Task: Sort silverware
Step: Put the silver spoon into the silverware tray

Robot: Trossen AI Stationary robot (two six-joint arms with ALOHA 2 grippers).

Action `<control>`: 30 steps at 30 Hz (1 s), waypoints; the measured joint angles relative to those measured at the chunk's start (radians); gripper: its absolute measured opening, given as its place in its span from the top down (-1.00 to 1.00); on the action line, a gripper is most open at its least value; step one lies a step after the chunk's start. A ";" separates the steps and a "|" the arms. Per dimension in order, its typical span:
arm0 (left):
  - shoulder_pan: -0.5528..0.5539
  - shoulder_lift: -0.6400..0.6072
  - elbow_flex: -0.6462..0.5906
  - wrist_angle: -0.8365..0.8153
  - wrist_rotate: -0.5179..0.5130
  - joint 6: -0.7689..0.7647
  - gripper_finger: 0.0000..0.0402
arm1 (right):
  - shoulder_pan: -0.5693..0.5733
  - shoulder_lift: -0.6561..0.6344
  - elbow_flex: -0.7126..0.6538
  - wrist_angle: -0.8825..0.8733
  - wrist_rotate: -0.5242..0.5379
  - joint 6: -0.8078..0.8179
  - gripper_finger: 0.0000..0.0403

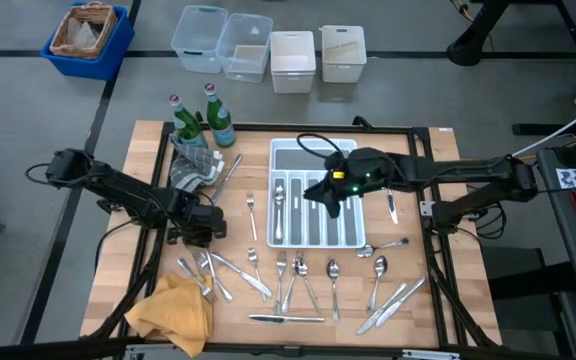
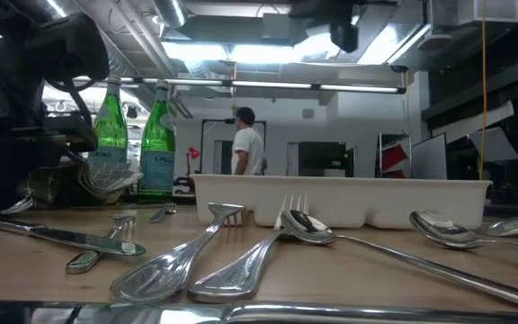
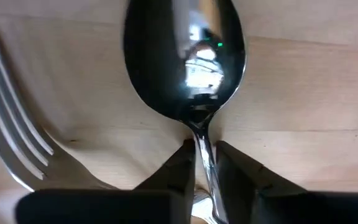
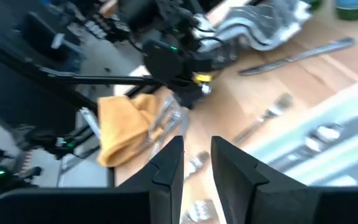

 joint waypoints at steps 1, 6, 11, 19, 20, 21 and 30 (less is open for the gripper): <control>0.000 0.001 0.002 0.001 -0.001 0.000 0.83 | 0.000 -0.009 0.000 -0.023 0.017 -0.002 0.59; -0.001 0.001 0.003 0.022 -0.004 0.000 0.96 | 0.000 -0.047 0.000 -0.114 0.079 -0.021 0.59; -0.001 -0.008 0.003 0.028 -0.006 0.000 0.95 | 0.000 -0.064 0.000 -0.196 0.094 -0.021 0.59; 0.000 -0.057 0.002 0.143 -0.023 0.002 0.97 | 0.000 -0.065 0.000 -0.320 0.094 -0.019 0.59; 0.002 -0.064 0.002 0.163 -0.020 0.002 0.97 | 0.000 -0.065 0.000 -0.330 0.094 -0.019 0.59; 0.006 -0.072 0.002 0.186 -0.019 0.001 0.97 | 0.000 -0.065 0.000 -0.333 0.094 -0.019 0.59; 0.080 -0.090 0.002 0.452 -0.063 0.048 0.96 | 0.000 -0.063 -0.001 -0.325 0.094 -0.018 0.59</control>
